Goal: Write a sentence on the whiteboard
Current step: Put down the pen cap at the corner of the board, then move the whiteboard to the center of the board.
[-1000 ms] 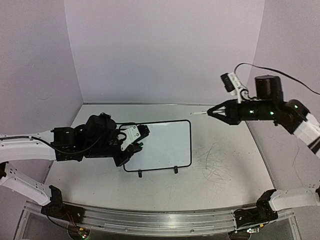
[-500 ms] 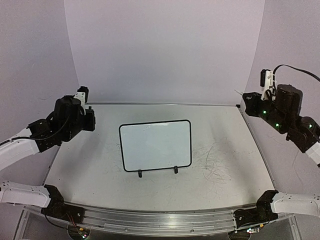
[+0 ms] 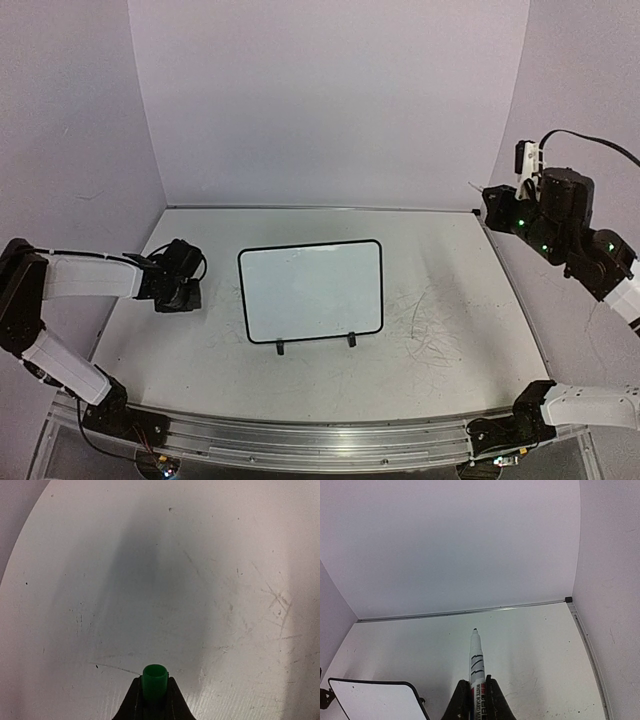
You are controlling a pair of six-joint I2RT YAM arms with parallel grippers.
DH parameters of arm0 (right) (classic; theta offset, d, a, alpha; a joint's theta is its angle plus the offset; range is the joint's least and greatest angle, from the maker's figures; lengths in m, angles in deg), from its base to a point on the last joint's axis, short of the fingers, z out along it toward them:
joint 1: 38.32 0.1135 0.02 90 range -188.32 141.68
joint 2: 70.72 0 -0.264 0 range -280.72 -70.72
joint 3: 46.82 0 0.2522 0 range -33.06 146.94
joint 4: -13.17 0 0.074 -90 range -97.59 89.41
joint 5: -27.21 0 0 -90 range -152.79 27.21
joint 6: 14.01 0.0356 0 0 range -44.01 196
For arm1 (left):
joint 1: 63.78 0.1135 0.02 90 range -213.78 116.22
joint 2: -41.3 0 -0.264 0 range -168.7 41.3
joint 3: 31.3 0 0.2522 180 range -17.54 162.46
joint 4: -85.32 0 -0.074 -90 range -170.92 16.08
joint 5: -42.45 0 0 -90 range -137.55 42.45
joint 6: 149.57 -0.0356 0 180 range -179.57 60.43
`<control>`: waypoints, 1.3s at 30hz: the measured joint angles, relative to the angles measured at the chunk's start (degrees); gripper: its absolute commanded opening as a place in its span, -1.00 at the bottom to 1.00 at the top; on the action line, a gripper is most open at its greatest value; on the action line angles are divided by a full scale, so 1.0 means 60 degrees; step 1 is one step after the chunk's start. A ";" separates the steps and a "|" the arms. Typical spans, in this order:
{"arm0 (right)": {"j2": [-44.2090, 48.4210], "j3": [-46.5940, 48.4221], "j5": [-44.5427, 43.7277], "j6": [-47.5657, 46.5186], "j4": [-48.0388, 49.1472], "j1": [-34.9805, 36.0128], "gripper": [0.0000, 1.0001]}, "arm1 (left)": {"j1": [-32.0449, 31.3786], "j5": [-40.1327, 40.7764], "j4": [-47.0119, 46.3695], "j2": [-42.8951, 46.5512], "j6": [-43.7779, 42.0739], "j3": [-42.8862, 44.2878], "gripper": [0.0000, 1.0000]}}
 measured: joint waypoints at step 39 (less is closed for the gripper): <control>0.0131 -0.0546 0.0753 0.0138 0.0281 0.0000 -1.00 | -0.0595 -0.1095 -0.0057 0.2610 0.1364 -0.1113 0.22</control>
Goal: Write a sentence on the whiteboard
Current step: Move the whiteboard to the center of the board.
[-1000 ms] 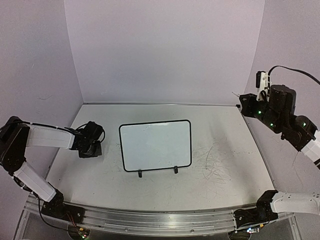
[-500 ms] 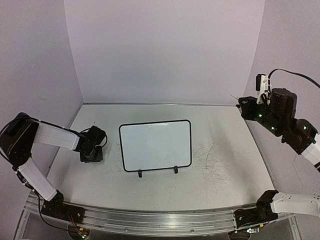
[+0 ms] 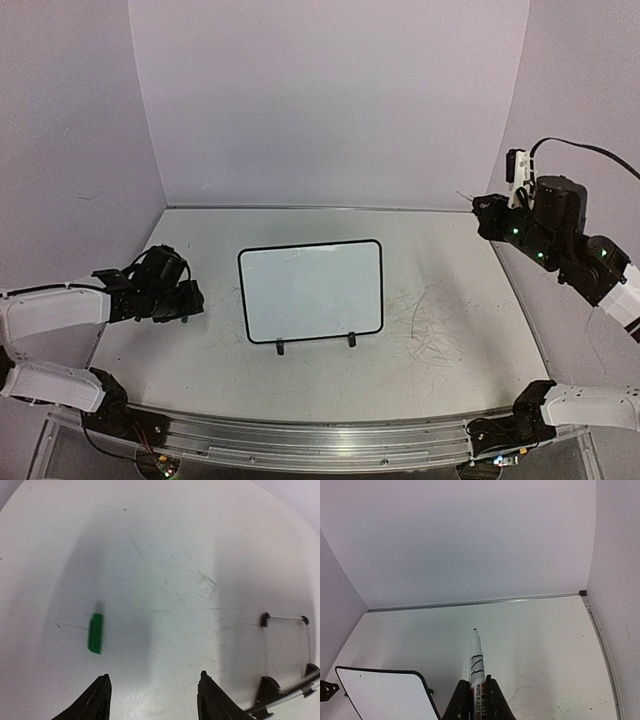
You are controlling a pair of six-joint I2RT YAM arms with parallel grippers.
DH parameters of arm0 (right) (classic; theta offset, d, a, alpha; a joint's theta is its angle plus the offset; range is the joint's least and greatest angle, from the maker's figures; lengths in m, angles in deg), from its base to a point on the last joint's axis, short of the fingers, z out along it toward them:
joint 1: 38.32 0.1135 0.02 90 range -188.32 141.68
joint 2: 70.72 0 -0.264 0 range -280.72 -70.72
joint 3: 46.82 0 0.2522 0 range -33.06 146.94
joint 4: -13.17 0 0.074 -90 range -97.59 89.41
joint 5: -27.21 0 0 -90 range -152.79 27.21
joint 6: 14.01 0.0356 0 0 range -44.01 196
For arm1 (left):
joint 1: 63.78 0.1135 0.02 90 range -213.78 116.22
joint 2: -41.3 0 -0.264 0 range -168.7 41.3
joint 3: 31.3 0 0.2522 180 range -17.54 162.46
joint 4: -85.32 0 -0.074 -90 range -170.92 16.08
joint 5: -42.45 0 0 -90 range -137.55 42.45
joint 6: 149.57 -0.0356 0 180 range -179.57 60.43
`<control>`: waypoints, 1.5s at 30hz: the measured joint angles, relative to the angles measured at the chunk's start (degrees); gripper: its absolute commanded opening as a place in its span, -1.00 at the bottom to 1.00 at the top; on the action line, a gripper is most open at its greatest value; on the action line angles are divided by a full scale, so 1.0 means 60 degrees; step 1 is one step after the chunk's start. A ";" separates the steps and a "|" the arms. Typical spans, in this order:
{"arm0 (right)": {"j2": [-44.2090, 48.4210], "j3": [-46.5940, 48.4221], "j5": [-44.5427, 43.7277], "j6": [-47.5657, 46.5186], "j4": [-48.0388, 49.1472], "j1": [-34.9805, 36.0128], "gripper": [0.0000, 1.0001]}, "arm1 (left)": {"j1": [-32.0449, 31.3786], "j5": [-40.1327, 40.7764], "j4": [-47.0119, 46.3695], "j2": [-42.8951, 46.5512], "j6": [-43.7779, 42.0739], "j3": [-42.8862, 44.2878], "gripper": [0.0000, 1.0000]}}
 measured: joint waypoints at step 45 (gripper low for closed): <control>0.0530 0.0000 0.0527 0.0151 0.0251 0.0000 -1.00 | -0.5683 0.0230 -0.0851 -0.6150 0.2334 0.3632 -0.75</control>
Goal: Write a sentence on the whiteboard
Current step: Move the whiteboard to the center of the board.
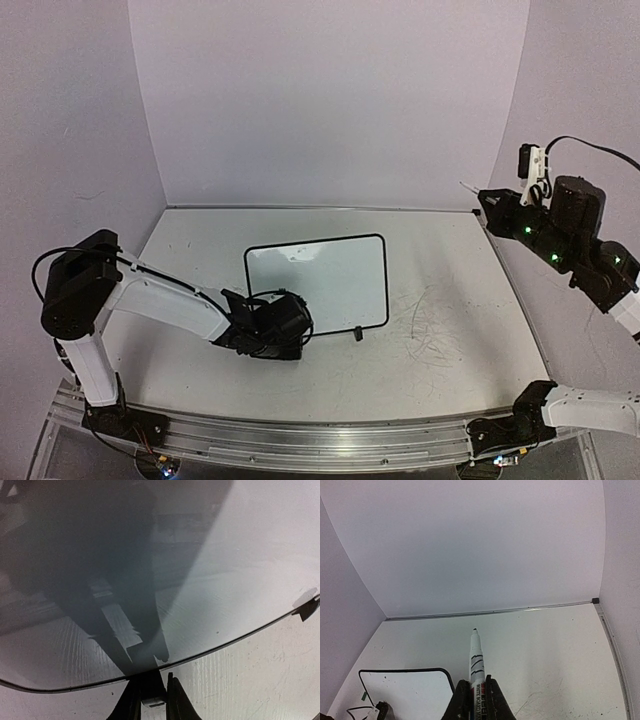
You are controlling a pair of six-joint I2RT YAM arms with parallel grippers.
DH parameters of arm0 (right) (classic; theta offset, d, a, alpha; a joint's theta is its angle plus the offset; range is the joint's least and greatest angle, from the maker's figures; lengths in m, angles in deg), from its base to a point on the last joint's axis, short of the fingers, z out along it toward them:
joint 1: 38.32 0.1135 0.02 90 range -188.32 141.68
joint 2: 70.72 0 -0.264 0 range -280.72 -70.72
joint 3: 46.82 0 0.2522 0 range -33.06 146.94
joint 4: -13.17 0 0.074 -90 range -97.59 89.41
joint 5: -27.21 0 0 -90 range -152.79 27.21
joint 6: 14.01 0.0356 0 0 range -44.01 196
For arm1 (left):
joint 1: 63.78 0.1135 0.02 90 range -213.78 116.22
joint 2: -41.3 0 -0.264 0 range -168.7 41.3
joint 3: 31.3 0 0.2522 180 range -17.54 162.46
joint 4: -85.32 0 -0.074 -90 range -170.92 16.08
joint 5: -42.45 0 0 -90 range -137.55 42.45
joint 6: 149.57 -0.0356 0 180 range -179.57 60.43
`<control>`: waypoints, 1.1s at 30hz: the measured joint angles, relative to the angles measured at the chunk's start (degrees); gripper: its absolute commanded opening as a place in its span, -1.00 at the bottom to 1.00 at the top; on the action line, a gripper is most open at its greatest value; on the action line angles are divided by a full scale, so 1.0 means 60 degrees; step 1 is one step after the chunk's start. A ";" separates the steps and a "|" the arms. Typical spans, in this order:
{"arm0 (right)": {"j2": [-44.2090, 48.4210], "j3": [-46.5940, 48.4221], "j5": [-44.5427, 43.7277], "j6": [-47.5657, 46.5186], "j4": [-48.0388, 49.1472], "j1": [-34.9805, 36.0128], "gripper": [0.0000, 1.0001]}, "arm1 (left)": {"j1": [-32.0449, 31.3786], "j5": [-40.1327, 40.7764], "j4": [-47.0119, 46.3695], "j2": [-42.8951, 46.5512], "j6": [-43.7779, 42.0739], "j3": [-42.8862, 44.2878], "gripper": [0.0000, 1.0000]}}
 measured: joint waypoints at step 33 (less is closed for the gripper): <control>-0.0194 -0.0080 -0.0004 0.0008 0.0117 0.0000 -1.00 | -0.0935 -0.0222 0.0271 -0.1366 -0.1804 0.1965 -0.04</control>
